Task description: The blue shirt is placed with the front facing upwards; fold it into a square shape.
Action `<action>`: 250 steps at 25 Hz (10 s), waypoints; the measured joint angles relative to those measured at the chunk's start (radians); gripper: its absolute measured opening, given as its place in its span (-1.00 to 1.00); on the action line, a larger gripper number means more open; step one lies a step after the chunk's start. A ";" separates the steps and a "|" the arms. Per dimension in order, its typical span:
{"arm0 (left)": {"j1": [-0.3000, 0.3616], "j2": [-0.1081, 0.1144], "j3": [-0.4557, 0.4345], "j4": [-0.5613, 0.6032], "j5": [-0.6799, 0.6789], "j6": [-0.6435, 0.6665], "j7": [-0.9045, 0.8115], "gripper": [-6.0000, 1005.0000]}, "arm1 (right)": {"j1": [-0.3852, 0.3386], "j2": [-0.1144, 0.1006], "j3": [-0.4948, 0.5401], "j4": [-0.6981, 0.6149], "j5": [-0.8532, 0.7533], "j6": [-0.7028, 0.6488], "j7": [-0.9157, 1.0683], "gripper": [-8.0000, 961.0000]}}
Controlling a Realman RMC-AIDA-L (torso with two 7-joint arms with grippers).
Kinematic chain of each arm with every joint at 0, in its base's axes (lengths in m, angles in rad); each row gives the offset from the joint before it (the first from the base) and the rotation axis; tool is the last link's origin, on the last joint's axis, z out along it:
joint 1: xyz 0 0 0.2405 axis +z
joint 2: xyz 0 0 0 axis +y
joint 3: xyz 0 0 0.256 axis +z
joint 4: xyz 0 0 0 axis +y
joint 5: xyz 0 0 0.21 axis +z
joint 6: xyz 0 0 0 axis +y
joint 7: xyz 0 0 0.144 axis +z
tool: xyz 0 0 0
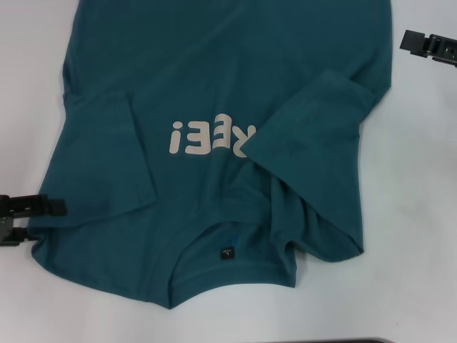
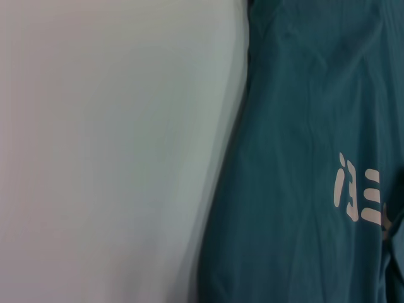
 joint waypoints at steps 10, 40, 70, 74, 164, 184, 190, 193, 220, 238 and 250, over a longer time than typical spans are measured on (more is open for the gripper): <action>0.002 -0.010 0.003 -0.053 0.002 0.012 -0.030 0.52 | -0.001 0.000 0.012 0.002 0.000 -0.002 0.000 0.96; -0.008 0.002 -0.004 -0.056 -0.033 0.109 0.011 -0.98 | 0.000 -0.063 -0.001 -0.014 -0.097 -0.155 0.110 0.96; -0.082 0.006 0.008 -0.052 -0.027 0.065 -0.007 -0.99 | 0.066 -0.064 -0.181 0.063 -0.445 -0.283 0.318 0.96; -0.084 0.006 0.008 -0.056 -0.027 0.065 -0.008 -0.99 | 0.060 -0.054 -0.178 0.064 -0.463 -0.262 0.372 0.96; -0.100 0.010 0.012 -0.051 -0.032 0.012 0.005 -0.99 | 0.106 0.023 -0.182 0.180 -0.392 -0.037 0.501 0.96; -0.092 0.009 0.009 -0.051 -0.035 0.018 0.013 -0.99 | 0.083 -0.009 -0.191 0.178 -0.467 -0.043 0.552 0.96; -0.090 0.009 0.009 -0.051 -0.035 0.019 0.014 -0.99 | 0.089 -0.001 -0.197 0.179 -0.489 -0.033 0.554 0.96; -0.090 0.008 0.011 -0.051 -0.035 0.019 0.015 -0.99 | 0.093 0.001 -0.197 0.176 -0.507 -0.034 0.561 0.96; -0.094 0.003 0.012 -0.051 -0.036 0.021 0.016 -0.99 | 0.111 0.019 -0.194 0.177 -0.434 -0.025 0.538 0.96; -0.098 0.000 0.012 -0.051 -0.036 0.033 0.014 -0.99 | 0.106 0.016 -0.193 0.156 -0.439 -0.029 0.537 -0.17; -0.092 0.006 0.012 -0.051 -0.029 0.058 0.023 -0.99 | 0.104 0.003 -0.191 0.134 -0.452 -0.045 0.488 -0.90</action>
